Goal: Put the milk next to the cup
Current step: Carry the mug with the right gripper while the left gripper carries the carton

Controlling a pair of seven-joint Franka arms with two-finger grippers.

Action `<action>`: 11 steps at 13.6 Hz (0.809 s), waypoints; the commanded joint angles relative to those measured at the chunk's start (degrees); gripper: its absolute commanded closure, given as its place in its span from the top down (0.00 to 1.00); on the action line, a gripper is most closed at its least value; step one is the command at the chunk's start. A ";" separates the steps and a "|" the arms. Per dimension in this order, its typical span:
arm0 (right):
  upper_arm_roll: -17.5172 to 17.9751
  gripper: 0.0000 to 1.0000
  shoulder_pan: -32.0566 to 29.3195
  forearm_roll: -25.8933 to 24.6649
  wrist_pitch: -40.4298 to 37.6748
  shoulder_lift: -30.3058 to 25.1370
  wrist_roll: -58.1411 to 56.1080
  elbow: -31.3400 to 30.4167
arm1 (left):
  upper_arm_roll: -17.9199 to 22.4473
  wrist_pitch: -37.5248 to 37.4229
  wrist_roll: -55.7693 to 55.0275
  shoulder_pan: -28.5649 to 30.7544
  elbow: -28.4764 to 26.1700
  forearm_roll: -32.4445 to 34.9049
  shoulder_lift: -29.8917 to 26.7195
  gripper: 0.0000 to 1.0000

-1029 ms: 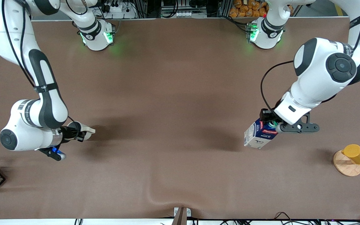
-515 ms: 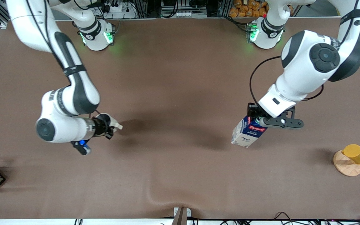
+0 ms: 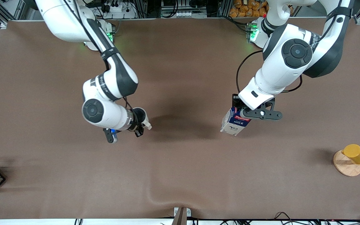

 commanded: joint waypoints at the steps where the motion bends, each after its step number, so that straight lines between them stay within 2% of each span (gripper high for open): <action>1: -0.79 0.00 2.26 0.28 4.80 2.17 6.91 1.55 | -0.58 -3.91 -0.40 0.23 0.98 0.53 -0.71 0.37; 4: -0.79 0.00 4.72 0.28 8.24 4.28 11.05 1.37 | -1.45 -5.05 -0.40 0.41 1.41 -0.17 -1.50 0.37; 7: -0.70 0.00 6.13 0.89 13.25 6.83 15.00 1.37 | -1.46 -9.79 -0.23 0.23 3.08 0.09 -1.41 0.37; 11: -0.70 0.00 6.49 0.72 16.68 9.12 17.83 2.60 | -1.46 -9.98 -0.05 0.15 3.88 0.09 -0.71 0.37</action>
